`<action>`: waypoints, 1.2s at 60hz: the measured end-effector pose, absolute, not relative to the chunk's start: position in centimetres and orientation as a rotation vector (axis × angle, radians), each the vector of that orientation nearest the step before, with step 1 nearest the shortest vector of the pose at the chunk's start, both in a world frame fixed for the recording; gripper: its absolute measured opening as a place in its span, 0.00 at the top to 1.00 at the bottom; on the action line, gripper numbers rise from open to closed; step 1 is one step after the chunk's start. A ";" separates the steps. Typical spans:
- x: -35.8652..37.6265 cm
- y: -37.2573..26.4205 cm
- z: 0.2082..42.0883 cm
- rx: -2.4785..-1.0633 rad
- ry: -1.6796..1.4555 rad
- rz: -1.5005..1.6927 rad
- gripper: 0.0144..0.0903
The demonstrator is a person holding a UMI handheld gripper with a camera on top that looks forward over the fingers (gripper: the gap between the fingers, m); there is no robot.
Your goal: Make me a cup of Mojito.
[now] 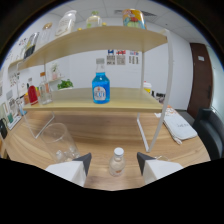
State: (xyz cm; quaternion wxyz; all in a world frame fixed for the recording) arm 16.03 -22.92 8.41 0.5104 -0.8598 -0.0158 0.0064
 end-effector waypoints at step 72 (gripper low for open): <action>-16.7 -25.2 39.4 -1.749 -0.088 0.045 0.05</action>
